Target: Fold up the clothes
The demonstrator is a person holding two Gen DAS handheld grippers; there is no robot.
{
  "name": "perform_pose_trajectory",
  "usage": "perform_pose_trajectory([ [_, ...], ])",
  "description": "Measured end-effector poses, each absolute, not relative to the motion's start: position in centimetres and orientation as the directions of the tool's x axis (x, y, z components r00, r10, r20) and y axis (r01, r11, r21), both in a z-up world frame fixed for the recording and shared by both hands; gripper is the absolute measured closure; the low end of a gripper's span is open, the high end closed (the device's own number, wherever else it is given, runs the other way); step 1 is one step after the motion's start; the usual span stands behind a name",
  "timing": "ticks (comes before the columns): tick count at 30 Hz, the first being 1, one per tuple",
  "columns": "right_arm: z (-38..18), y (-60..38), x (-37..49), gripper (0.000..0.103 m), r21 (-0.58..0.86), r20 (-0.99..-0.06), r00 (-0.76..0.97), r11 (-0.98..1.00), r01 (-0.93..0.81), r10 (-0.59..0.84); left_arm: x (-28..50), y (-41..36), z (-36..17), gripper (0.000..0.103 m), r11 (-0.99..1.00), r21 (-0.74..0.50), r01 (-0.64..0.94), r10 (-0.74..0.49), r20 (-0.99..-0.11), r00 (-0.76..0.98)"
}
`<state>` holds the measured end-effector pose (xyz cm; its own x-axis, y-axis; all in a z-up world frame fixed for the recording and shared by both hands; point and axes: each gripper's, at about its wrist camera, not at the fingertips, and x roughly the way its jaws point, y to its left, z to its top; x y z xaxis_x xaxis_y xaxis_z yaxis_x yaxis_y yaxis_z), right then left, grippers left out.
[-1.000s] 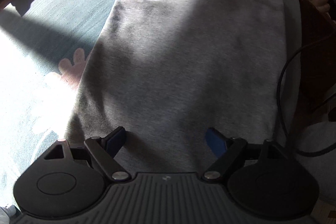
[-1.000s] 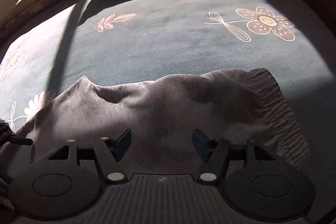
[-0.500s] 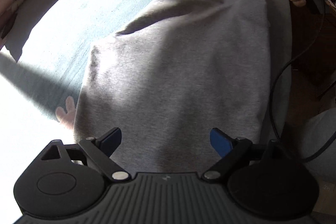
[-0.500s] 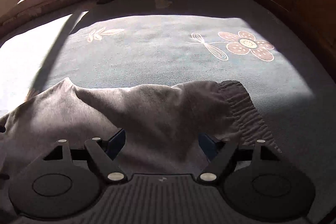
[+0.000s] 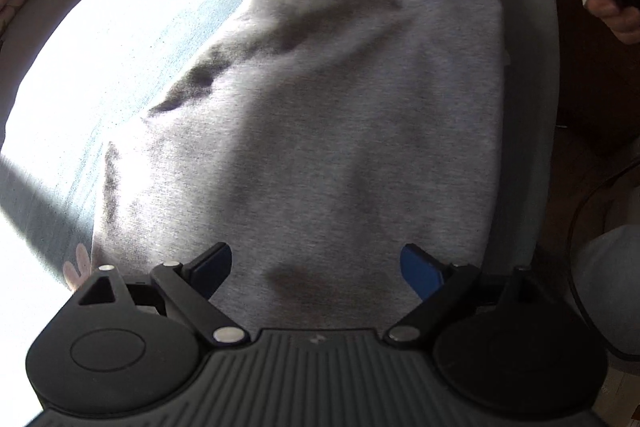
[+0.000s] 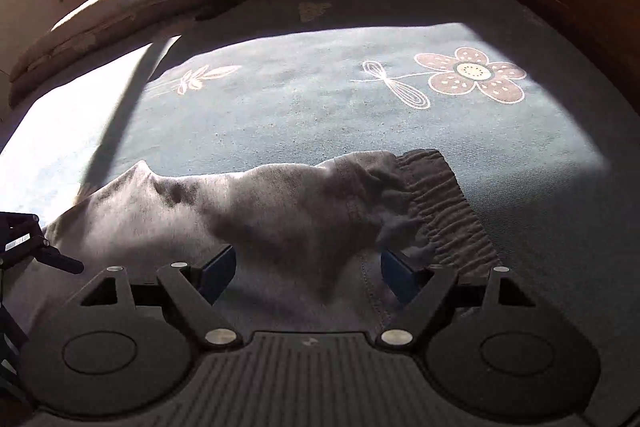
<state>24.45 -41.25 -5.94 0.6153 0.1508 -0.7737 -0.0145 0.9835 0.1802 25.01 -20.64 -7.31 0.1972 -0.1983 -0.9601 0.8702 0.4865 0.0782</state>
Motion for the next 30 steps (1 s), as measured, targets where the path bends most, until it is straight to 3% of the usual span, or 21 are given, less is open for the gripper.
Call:
perform_pose_trajectory([
  [4, -8.4, -41.5, 22.0, 0.02, 0.17, -0.82, 0.554, 0.985, 0.001, 0.141, 23.9, -22.2, -8.5, 0.012, 0.464, 0.082, 0.882, -0.173, -0.968, 0.181],
  [7, -8.8, -41.8, 20.8, 0.02, 0.169, -0.809, 0.567, 0.985, -0.026, 0.154, 23.8, -22.4, -9.4, 0.006, 0.49, 0.082, 0.868, -0.15, -0.973, 0.177],
  [15, -6.7, -42.3, 20.3, 0.019, 0.177, -0.779, 0.614, 0.984, 0.016, 0.13, 23.4, -22.1, -8.1, 0.008, 0.535, 0.122, 0.836, -0.154, -0.959, 0.238],
  [21, -6.5, -39.5, 20.3, 0.019, 0.183, -0.76, 0.629, 0.983, -0.032, 0.162, 22.0, -18.6, -8.8, 0.008, 0.609, 0.117, 0.784, -0.166, -0.948, 0.27],
  [27, -9.6, -34.8, 19.4, 0.013, 0.015, -0.844, 0.534, 0.998, -0.062, 0.046, 20.1, -12.7, -9.1, 0.006, 0.673, 0.104, 0.733, -0.161, -0.946, 0.282],
  [30, -8.6, -33.3, 19.4, 0.013, -0.003, -0.859, 0.511, 0.998, -0.065, 0.031, 21.2, -8.2, -7.2, 0.006, 0.736, 0.067, 0.673, -0.193, -0.933, 0.303],
])
